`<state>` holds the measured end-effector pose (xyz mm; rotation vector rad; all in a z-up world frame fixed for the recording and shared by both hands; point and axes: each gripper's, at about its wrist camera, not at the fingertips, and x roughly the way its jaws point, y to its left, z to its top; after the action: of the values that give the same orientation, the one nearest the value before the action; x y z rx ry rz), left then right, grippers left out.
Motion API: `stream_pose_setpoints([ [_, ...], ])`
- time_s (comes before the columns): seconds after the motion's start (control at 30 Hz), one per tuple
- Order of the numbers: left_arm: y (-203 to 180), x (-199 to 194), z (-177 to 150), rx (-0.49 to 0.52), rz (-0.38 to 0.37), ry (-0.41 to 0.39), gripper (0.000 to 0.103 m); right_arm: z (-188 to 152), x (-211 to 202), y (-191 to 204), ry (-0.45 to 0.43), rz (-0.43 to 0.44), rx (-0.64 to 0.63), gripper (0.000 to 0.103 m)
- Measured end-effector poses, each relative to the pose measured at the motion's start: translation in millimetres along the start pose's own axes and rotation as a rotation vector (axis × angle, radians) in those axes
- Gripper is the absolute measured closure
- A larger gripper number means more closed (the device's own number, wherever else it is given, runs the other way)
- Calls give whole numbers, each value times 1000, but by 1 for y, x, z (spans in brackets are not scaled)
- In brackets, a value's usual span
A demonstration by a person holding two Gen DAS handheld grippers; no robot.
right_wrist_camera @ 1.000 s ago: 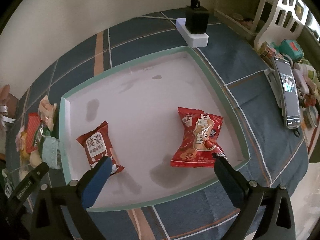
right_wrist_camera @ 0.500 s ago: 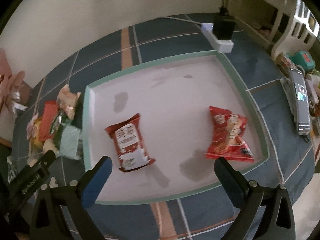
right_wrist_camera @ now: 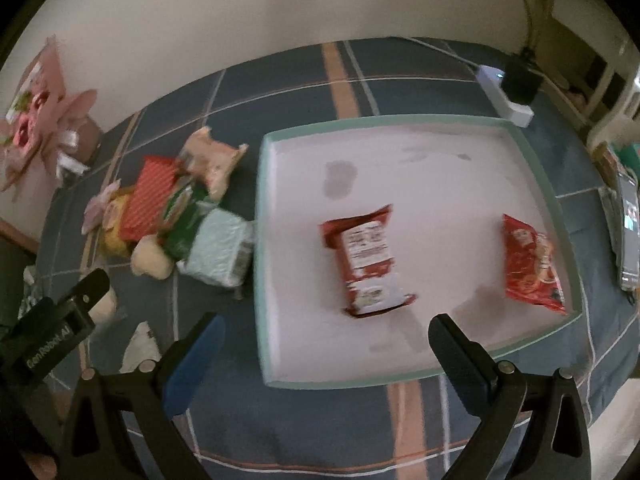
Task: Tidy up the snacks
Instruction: 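Move the left gripper back over the white wrapped pastry, then grasp the white wrapped pastry with the left gripper and lift it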
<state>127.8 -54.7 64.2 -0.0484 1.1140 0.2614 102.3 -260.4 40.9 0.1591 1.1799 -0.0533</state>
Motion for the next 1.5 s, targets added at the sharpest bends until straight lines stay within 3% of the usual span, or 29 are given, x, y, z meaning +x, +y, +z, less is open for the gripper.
stream_pose_setpoints([
  [0.4,34,23,-24,-50,11,100,0,-28,18,65,70,10,-147,0],
  [0.67,26,43,-49,-20,-33,195,0,-44,28,57,106,-16,-133,0],
  [1.17,-1,59,-82,56,-62,282,0,-62,28,28,144,-16,-80,0],
  [1.33,-4,67,-87,35,-97,293,0,-60,30,22,153,-14,-71,0],
  [1.5,-1,70,-87,13,-119,289,15,-44,37,22,157,-10,-70,0],
])
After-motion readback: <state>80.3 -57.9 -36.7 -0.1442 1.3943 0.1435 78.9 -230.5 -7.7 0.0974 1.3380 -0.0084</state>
